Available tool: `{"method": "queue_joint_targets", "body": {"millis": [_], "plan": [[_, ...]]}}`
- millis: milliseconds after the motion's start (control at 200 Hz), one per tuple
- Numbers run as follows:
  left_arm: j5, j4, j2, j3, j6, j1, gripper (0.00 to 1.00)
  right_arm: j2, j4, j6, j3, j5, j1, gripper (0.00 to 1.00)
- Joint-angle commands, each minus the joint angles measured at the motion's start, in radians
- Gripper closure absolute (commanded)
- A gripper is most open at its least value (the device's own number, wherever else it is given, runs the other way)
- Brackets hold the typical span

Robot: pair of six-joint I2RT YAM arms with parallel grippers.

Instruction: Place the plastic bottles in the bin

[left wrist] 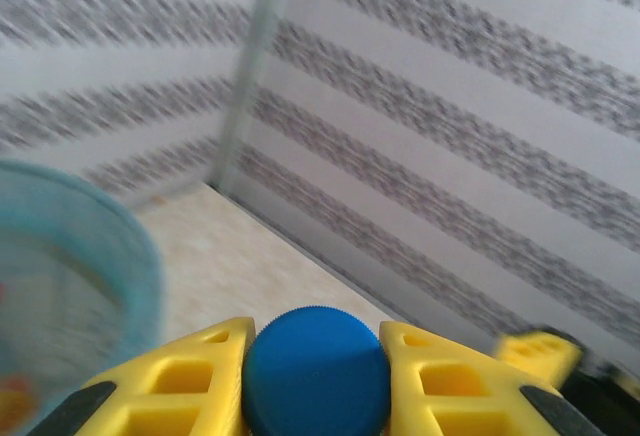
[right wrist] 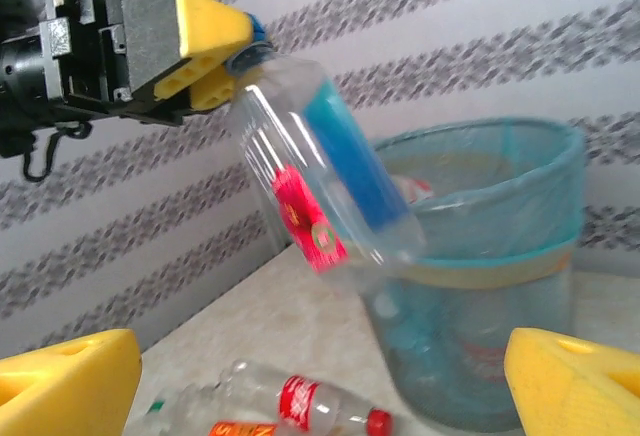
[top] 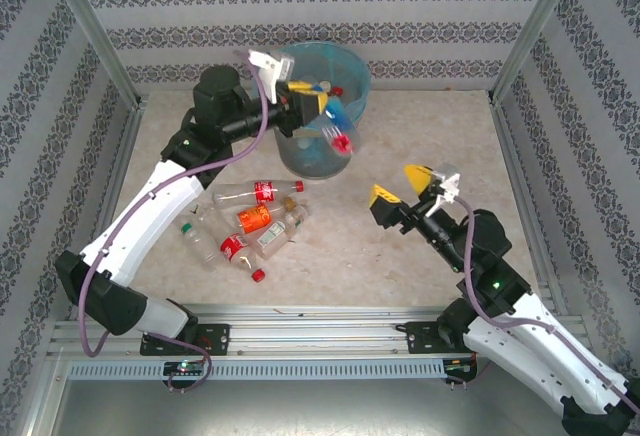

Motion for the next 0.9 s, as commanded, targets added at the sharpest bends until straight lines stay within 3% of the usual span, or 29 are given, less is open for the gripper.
{"method": "queue_joint_targets", "body": {"millis": [0,275,465,734,899], "plan": [[-0.236,0.048,0.054,0.114,0.149,0.021,1.00,-0.039,0.003,0.004,-0.058,0.148,0.009,0.06],[-0.336,-0.057,0.351,0.453,0.283,0.053,1.00,-0.136,-0.046,0.047,-0.123,0.223,0.007,0.05],[-0.413,-0.279,0.571,0.714,0.394,0.052,1.00,-0.192,-0.070,0.101,-0.167,0.257,0.005,0.05],[-0.420,-0.437,0.791,0.868,0.500,0.054,1.00,-0.205,-0.096,0.144,-0.196,0.273,0.005,0.06],[-0.361,-0.472,0.864,0.874,0.515,0.053,1.00,-0.197,-0.103,0.174,-0.210,0.250,0.004,0.08]]}}
